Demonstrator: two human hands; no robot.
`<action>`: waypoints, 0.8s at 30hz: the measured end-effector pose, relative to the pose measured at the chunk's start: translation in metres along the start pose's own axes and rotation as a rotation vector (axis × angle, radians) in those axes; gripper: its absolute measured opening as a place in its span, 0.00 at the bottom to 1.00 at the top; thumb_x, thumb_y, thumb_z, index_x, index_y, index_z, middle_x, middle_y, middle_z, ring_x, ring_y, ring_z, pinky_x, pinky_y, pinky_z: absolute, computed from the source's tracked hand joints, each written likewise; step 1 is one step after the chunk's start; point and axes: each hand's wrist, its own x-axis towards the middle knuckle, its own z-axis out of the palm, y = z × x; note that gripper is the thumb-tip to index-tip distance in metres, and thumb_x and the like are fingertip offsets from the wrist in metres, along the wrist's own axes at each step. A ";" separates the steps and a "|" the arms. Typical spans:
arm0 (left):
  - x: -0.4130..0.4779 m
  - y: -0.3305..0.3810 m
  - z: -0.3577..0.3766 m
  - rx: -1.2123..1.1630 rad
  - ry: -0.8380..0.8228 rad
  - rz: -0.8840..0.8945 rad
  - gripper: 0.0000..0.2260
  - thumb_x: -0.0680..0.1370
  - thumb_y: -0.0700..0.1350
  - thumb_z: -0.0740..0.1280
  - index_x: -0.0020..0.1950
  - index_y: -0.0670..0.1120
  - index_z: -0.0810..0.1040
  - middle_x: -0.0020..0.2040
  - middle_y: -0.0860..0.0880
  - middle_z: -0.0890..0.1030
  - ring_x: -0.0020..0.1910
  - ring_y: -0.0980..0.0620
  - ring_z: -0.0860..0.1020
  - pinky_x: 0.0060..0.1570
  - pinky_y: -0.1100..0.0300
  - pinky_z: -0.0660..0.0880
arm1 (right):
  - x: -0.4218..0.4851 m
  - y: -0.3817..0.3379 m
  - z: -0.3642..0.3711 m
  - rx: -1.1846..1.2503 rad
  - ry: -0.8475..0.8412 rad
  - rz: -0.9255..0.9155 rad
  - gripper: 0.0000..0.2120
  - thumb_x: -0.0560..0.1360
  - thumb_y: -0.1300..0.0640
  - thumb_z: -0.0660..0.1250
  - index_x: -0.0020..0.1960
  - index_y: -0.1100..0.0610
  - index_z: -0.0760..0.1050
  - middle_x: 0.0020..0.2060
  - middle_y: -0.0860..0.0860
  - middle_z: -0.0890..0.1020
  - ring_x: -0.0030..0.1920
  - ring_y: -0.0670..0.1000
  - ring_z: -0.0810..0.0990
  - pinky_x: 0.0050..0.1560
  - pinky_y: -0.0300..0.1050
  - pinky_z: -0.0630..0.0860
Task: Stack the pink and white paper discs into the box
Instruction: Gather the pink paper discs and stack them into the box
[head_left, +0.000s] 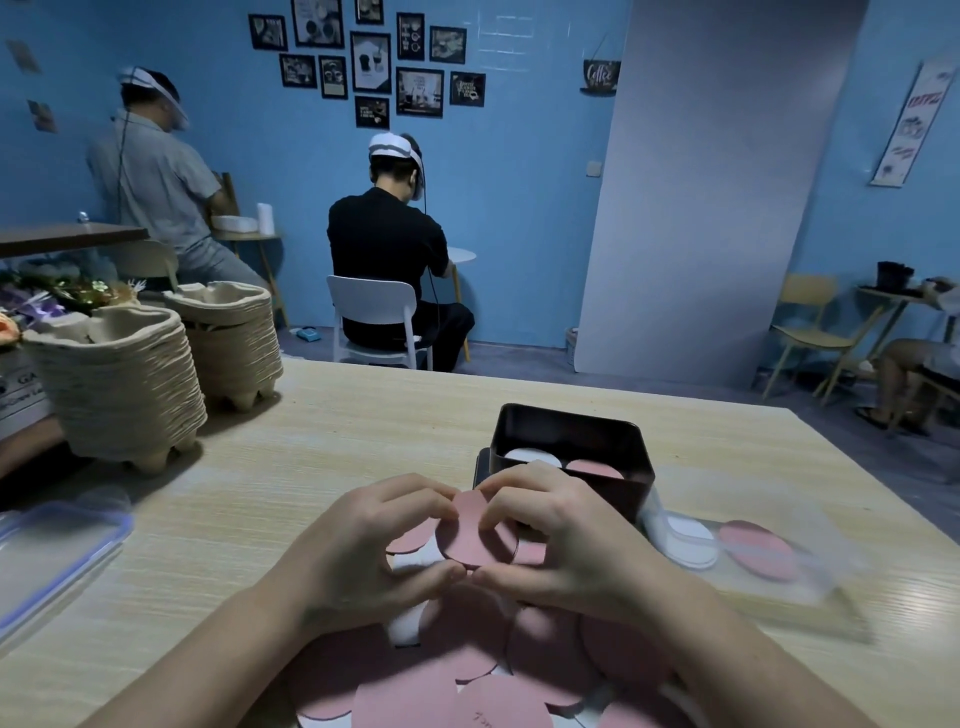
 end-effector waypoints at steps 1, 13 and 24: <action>0.003 0.001 -0.002 -0.005 0.002 0.006 0.13 0.76 0.52 0.77 0.54 0.47 0.82 0.59 0.55 0.82 0.62 0.58 0.80 0.54 0.55 0.79 | 0.000 -0.001 -0.004 0.001 0.005 0.004 0.14 0.73 0.41 0.76 0.47 0.50 0.78 0.58 0.46 0.80 0.61 0.47 0.77 0.58 0.45 0.75; 0.055 -0.009 0.020 0.177 0.040 0.025 0.13 0.79 0.53 0.67 0.59 0.49 0.82 0.60 0.56 0.82 0.59 0.54 0.80 0.58 0.57 0.77 | -0.002 0.059 -0.086 -0.138 0.105 0.189 0.15 0.70 0.41 0.76 0.43 0.50 0.76 0.42 0.48 0.81 0.44 0.53 0.78 0.46 0.53 0.76; 0.055 -0.021 0.040 0.215 -0.007 0.028 0.17 0.77 0.53 0.68 0.62 0.48 0.82 0.62 0.55 0.82 0.60 0.53 0.80 0.58 0.57 0.76 | 0.002 0.104 -0.085 -0.286 -0.028 0.410 0.20 0.67 0.33 0.76 0.38 0.48 0.74 0.33 0.44 0.78 0.40 0.46 0.75 0.40 0.48 0.74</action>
